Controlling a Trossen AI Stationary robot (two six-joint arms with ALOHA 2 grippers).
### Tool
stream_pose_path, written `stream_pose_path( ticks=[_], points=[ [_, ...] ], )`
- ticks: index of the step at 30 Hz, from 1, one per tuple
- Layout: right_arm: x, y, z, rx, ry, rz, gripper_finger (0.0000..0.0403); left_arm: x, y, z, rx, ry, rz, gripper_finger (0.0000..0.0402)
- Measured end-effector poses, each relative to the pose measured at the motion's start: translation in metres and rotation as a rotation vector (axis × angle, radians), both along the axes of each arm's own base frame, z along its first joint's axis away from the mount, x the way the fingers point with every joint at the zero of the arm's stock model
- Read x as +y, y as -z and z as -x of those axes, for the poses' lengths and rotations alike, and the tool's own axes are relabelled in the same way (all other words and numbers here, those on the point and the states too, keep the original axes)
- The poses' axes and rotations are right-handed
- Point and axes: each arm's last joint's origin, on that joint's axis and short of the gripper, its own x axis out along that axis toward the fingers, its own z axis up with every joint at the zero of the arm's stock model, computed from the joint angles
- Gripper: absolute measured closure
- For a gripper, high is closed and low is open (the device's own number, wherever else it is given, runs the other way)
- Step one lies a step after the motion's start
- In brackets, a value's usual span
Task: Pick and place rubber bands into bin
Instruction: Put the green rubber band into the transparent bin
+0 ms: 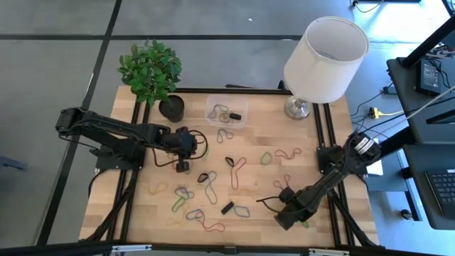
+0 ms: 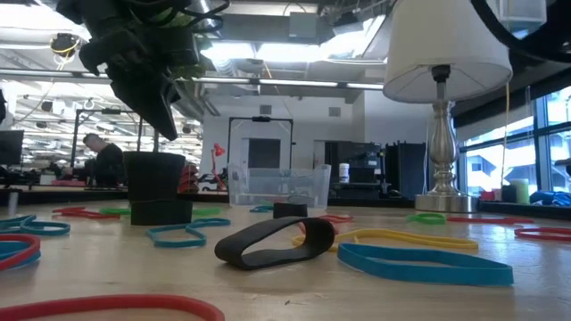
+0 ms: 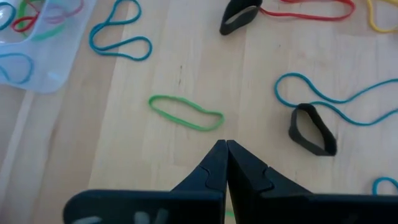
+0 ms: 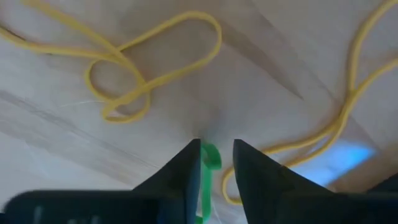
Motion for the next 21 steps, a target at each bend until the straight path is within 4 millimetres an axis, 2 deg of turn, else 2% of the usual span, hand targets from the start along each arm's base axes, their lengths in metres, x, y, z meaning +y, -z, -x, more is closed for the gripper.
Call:
stream_pose_path(
  ticks=[6,11,14,21],
  points=[
    [0.004,0.001,0.0,-0.021,-0.007,-0.021,0.0391,-0.001,0.0,0.0,0.001,0.011,0.017,0.0399],
    [0.005,-0.012,-0.002,-0.061,-0.002,-0.043,0.0393,-0.001,0.0,0.0,0.001,0.012,0.017,0.04],
    [0.004,-0.034,-0.003,-0.109,0.012,-0.001,0.0398,-0.001,0.0,0.0,0.003,0.028,0.005,0.0399],
    [-0.014,-0.106,-0.009,-0.37,0.061,0.254,0.04,-0.001,0.0,0.0,0.005,0.075,-0.027,0.0399]
  ],
)
